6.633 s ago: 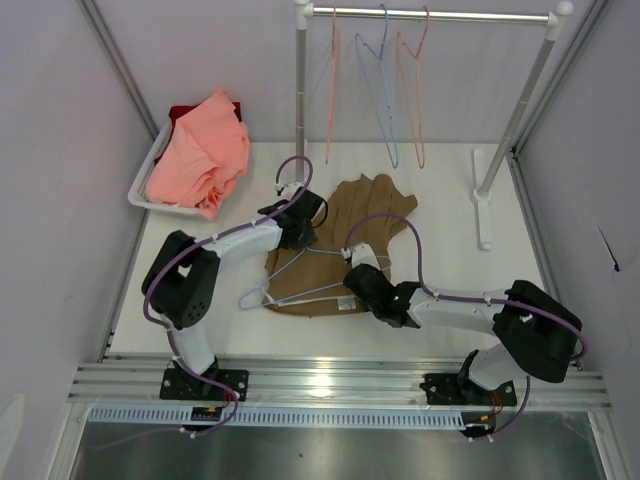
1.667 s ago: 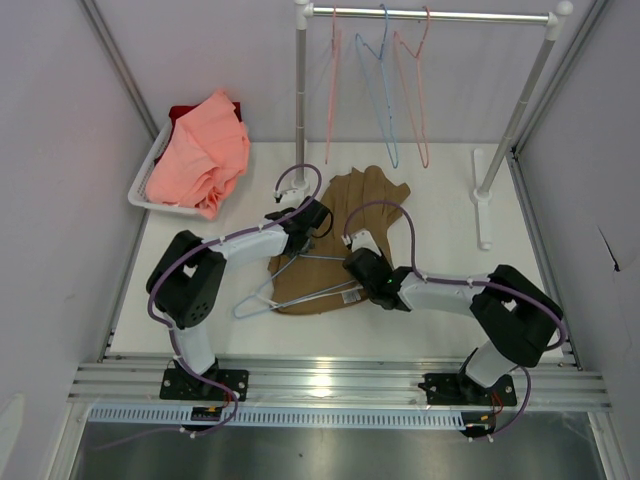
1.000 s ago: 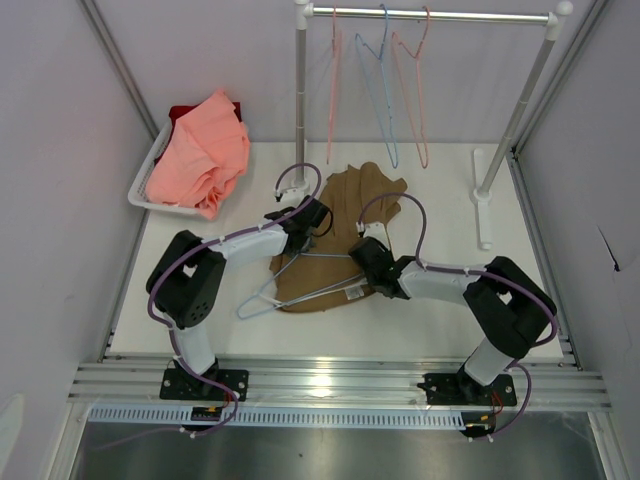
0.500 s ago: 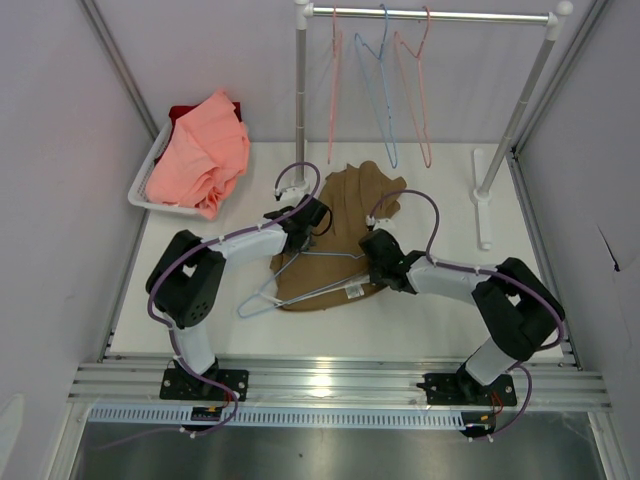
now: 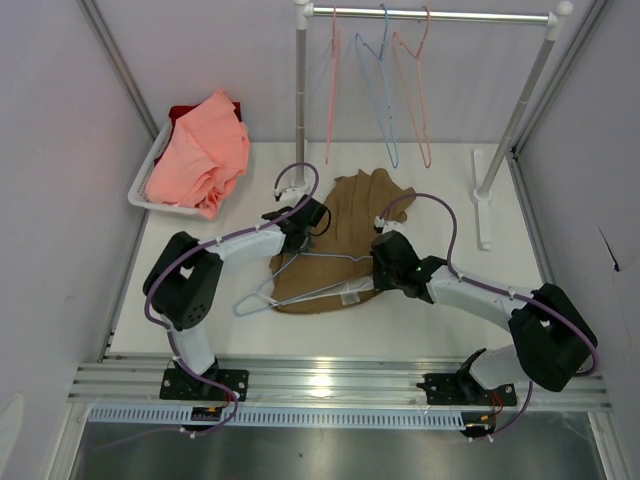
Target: Place the skirt on the hanger
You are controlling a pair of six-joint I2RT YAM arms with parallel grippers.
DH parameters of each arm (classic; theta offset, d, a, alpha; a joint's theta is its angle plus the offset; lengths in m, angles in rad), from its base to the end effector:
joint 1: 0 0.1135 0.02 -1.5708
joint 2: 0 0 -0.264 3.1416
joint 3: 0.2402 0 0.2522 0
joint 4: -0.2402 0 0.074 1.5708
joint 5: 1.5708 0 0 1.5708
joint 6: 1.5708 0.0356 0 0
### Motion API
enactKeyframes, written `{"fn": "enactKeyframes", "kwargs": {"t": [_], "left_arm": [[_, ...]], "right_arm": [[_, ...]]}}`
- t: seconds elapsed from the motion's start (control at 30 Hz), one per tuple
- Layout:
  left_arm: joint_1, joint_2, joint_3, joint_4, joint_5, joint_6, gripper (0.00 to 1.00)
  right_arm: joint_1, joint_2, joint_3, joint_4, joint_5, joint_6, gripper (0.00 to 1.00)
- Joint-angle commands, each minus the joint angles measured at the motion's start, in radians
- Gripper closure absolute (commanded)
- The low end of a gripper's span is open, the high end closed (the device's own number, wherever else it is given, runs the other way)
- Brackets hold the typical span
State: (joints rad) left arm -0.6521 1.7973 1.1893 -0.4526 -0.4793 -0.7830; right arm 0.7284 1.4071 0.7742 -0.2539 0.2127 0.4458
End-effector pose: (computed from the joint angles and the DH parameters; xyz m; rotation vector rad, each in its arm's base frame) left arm 0.3010 -0.2092 0.1879 -0.3162 2.4362 0.0309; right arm 0.2130 0.1799 0.1931 -0.2525 2.4352 0.2650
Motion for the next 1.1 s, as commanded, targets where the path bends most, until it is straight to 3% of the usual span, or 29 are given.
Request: {"fn": "enactKeyframes", "kwargs": {"t": [0.0, 0.17, 0.47, 0.73, 0.87, 1.07], "left_arm": [[0.002, -0.058, -0.011, 0.006, 0.011, 0.031, 1.00], [0.003, -0.053, -0.019, 0.014, 0.019, 0.033, 1.00], [0.002, -0.056, -0.040, 0.026, 0.025, 0.033, 1.00], [0.003, -0.055, -0.042, 0.035, 0.034, 0.033, 1.00], [0.003, -0.055, -0.042, 0.035, 0.036, 0.033, 1.00], [0.003, -0.055, -0.043, 0.037, 0.036, 0.033, 1.00]], "right_arm": [[0.029, -0.036, -0.024, 0.002, -0.044, 0.040, 1.00], [0.028, 0.003, -0.041, -0.002, 0.000, 0.053, 0.96], [0.023, 0.033, -0.023, -0.005, 0.065, 0.062, 0.69], [0.028, 0.049, -0.015, -0.007, 0.106, 0.065, 0.63], [0.028, 0.076, -0.001, -0.005, 0.109, 0.059, 0.67], [0.028, 0.093, 0.011, 0.010, 0.096, 0.059, 0.85]]}}
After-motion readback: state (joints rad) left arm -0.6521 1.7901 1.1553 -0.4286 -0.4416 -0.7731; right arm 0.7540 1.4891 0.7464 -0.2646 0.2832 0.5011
